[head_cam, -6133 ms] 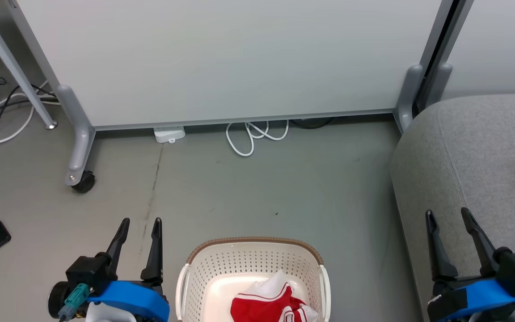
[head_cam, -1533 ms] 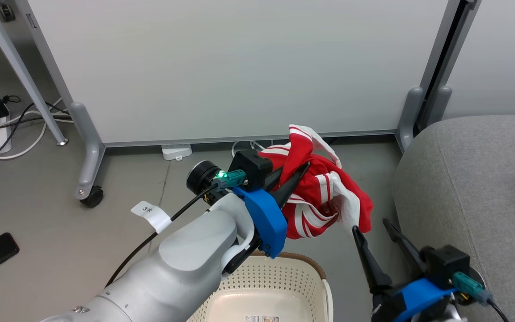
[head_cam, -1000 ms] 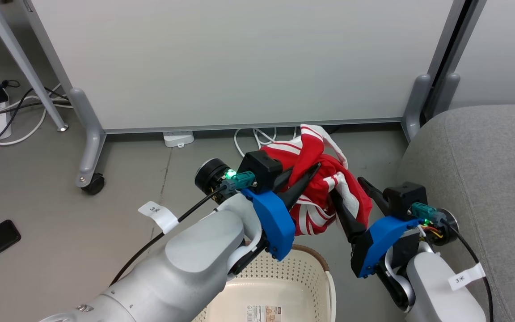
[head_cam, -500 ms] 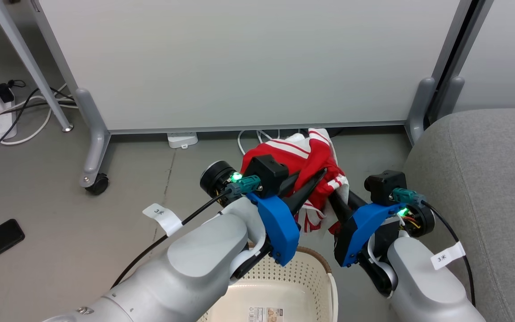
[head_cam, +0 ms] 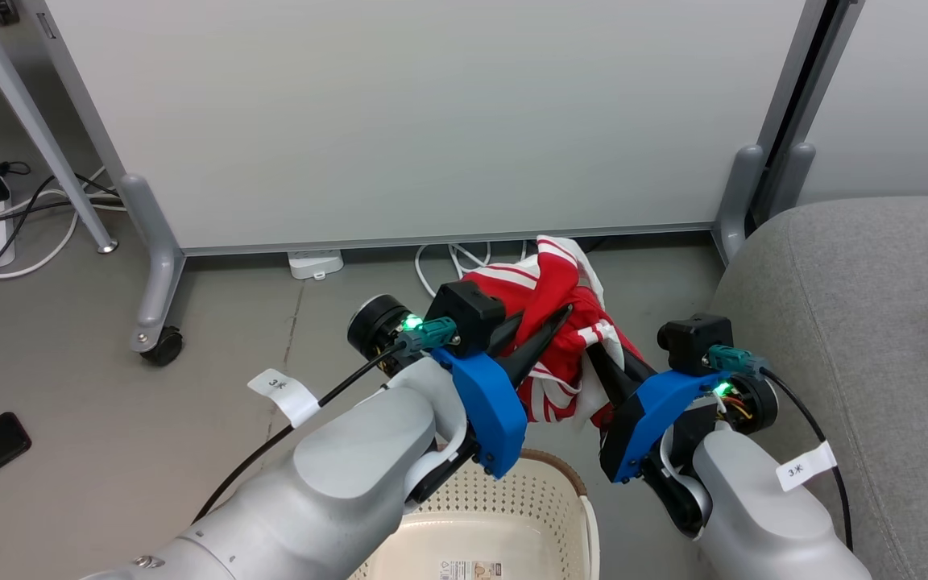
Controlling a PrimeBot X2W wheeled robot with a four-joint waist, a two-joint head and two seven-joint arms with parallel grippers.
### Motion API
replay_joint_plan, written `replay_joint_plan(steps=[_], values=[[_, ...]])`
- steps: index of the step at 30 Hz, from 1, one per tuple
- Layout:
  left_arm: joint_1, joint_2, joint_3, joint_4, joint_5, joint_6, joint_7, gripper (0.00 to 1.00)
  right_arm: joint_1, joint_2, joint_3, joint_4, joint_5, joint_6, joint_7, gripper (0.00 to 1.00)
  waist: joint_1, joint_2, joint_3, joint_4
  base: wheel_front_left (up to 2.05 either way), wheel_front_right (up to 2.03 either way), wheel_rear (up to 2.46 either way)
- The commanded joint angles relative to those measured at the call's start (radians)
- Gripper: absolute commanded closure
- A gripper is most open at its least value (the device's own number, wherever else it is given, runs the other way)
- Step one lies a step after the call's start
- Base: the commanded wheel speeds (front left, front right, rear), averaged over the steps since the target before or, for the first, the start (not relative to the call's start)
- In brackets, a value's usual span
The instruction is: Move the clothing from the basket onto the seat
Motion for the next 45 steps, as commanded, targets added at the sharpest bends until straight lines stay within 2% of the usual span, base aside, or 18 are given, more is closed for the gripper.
replay_joint_plan(steps=[1, 2, 4, 5, 15, 21, 25, 31, 38, 45], values=[[0.005, 0.004, -0.002, 0.006, -0.003, -0.002, -0.005, 0.74, -0.02, -0.002, -0.001, 0.014, 0.009, 0.0, -0.012, 1.0, -0.0001, -0.0001, 0.0, -0.002, 0.0, 0.0, 0.0], [0.005, 0.003, -0.002, 0.007, -0.003, -0.002, -0.005, 0.61, -0.023, -0.001, -0.001, 0.02, 0.011, 0.0, -0.015, 1.0, -0.0001, -0.0001, 0.0, -0.002, 0.0, 0.0, 0.0], [0.006, 0.002, -0.002, 0.011, -0.003, -0.002, -0.005, 0.28, -0.026, -0.002, 0.003, 0.03, 0.019, 0.0, -0.021, 1.0, -0.0001, -0.0001, -0.001, -0.004, 0.0, 0.0, 0.0], [0.005, 0.003, -0.002, 0.013, -0.003, -0.002, -0.006, 0.0, -0.028, -0.002, 0.005, 0.034, 0.02, 0.0, -0.025, 1.0, -0.0001, -0.0001, -0.001, -0.005, 0.0, 0.0, 0.0], [0.013, 0.008, 0.003, 0.029, -0.015, -0.002, -0.014, 0.0, -0.046, -0.001, 0.003, 0.067, 0.031, 0.0, -0.048, 1.0, -0.0001, -0.0001, -0.003, -0.01, 0.0, 0.0, 0.0], [0.062, 0.032, 0.063, 0.002, 0.001, 0.008, -0.021, 0.0, -0.035, -0.001, -0.017, 0.063, 0.031, 0.0, -0.069, 1.0, -0.0001, -0.0001, -0.001, -0.018, 0.0, 0.0, 0.0], [0.139, 0.075, 0.158, -0.085, 0.055, 0.034, -0.021, 0.0, -0.016, -0.001, -0.035, 0.039, 0.014, 0.0, -0.079, 1.0, -0.0001, -0.0001, 0.007, -0.034, 0.0, 0.0, 0.0], [0.315, 0.152, 0.355, -0.255, 0.168, 0.075, -0.021, 0.0, 0.018, -0.004, -0.058, -0.036, -0.015, 0.0, -0.085, 1.0, -0.0001, -0.0001, 0.025, -0.09, 0.0, 0.0, 0.0], [0.504, 0.211, 0.6, -0.413, 0.318, 0.105, -0.02, 0.0, 0.065, -0.003, -0.061, -0.166, -0.046, 0.0, -0.045, 1.0, -0.0001, -0.0001, 0.054, -0.217, 0.0, 0.0, 0.0], [0.652, 0.209, 0.8, -0.491, 0.427, 0.102, -0.02, 0.0, 0.13, -0.002, -0.079, -0.32, -0.084, 0.0, 0.01, 1.0, -0.0001, -0.0001, 0.091, -0.358, 0.0, 0.0, 0.0]])
